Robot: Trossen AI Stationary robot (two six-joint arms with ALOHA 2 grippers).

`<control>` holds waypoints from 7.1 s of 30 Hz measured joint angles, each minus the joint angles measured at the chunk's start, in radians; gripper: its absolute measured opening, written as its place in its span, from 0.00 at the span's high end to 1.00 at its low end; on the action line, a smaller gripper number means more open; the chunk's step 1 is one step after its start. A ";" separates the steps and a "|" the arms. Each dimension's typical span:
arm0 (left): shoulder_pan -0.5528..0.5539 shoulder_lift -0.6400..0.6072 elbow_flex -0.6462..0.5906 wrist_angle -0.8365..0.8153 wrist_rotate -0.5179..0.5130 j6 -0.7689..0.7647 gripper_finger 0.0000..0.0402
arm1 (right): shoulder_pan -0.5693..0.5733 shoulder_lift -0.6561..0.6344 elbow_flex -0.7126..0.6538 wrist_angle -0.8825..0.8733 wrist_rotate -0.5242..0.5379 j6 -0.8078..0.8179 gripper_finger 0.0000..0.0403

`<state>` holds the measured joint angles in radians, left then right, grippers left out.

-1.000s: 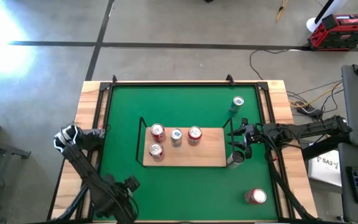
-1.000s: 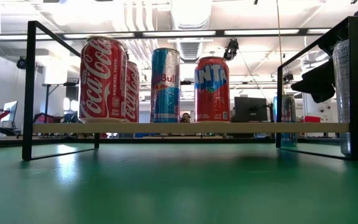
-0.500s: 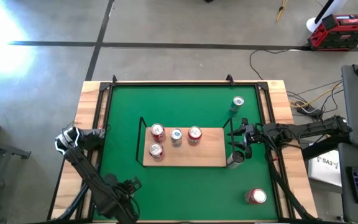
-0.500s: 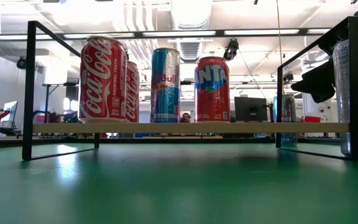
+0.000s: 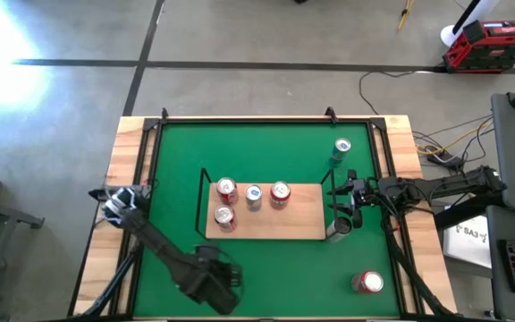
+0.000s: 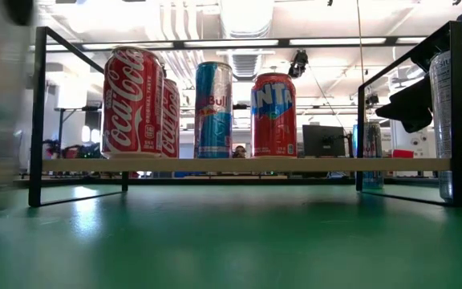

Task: Place canned beverage on shelf
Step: Move the white soda can to the center of the table, then put the blue soda can on the shelf

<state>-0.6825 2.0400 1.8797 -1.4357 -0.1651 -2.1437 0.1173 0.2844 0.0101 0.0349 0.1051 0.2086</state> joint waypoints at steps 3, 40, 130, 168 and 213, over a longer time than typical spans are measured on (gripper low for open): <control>0.031 0.069 0.109 -0.030 -0.053 0.175 0.41 | 0.000 0.000 0.000 0.000 0.000 0.000 0.51; 0.155 0.270 0.385 -0.102 -0.101 0.521 0.39 | 0.000 0.000 0.000 0.000 0.000 0.000 0.51; 0.158 -1.904 -1.749 1.582 -1.004 2.128 0.15 | 0.000 0.000 0.000 0.000 0.000 0.000 0.51; 0.159 -2.035 -1.870 1.571 -0.767 2.183 0.15 | 0.000 0.000 0.000 0.000 0.000 0.000 0.51; 0.158 -2.029 -1.843 1.561 -0.767 2.183 0.15 | 0.000 0.003 0.194 -0.367 0.287 -0.038 0.51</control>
<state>-0.5243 0.0105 0.0364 0.1257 -0.9321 0.0395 0.1173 0.2869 0.2044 -0.3325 0.3918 0.1705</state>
